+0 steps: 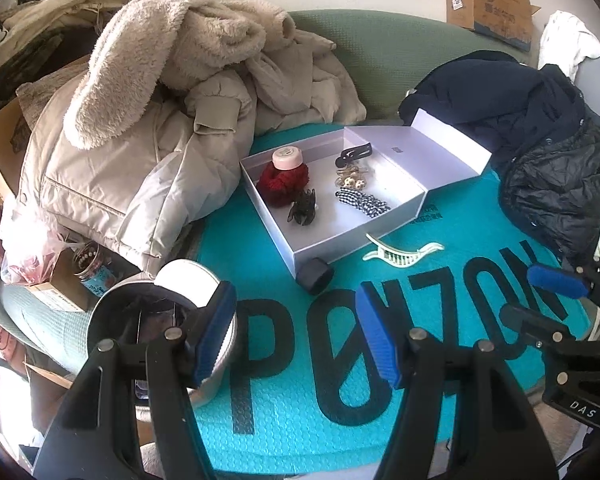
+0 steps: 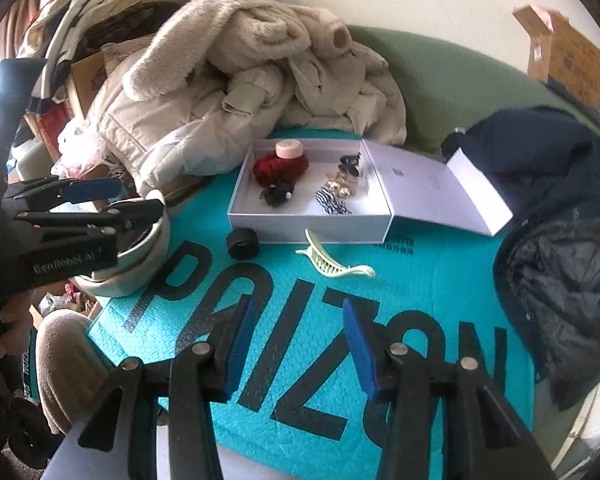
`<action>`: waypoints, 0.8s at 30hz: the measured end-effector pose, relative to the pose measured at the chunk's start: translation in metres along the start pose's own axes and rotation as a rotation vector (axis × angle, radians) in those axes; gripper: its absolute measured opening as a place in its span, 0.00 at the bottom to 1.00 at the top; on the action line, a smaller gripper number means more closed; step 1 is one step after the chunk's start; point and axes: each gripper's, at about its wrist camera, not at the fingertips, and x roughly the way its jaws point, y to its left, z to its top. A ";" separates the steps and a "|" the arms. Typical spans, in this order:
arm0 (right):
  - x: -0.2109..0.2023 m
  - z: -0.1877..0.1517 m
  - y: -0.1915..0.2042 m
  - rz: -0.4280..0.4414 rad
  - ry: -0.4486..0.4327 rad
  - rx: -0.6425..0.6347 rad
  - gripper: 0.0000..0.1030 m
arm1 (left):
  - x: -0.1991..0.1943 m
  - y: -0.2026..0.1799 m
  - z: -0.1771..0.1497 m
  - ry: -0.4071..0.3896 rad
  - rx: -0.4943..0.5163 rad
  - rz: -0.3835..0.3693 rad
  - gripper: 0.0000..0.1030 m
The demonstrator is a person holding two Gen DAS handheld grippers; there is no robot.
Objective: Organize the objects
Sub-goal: 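Move both tools toward the cream claw clip and black round pad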
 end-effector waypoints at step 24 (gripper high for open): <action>0.136 -0.012 -0.061 0.066 0.099 0.121 0.53 | 0.155 -0.001 -0.007 0.125 -0.061 -0.032 0.65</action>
